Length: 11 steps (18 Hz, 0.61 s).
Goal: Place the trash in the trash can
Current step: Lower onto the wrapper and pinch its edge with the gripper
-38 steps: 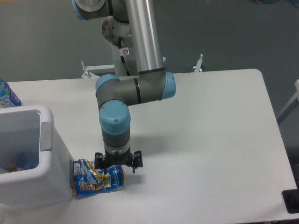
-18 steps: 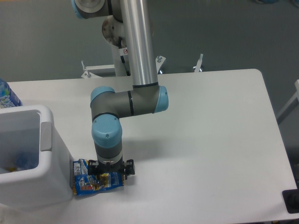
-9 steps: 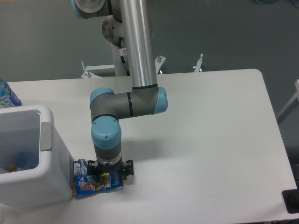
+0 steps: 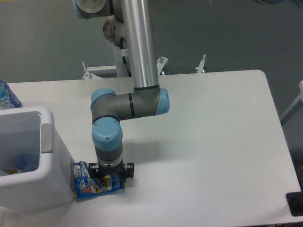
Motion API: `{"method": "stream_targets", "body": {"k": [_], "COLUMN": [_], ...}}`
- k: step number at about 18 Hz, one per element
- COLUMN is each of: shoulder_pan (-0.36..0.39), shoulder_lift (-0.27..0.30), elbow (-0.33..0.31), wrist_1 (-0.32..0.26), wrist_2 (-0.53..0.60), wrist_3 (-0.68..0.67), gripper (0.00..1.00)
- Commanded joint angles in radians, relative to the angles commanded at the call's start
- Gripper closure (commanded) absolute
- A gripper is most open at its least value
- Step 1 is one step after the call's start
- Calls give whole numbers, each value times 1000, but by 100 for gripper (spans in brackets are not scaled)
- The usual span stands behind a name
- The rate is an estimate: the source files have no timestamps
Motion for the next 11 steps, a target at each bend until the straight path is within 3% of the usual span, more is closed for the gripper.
{"method": "stream_targets", "body": {"k": [7, 11], "shoulder_pan": [-5, -6], "shoulder_lift": [12, 18], "elbow": [-8, -9], "wrist_1": [0, -3], "wrist_2": [0, 0], "wrist_3": [-2, -34], "gripper": [42, 58]}}
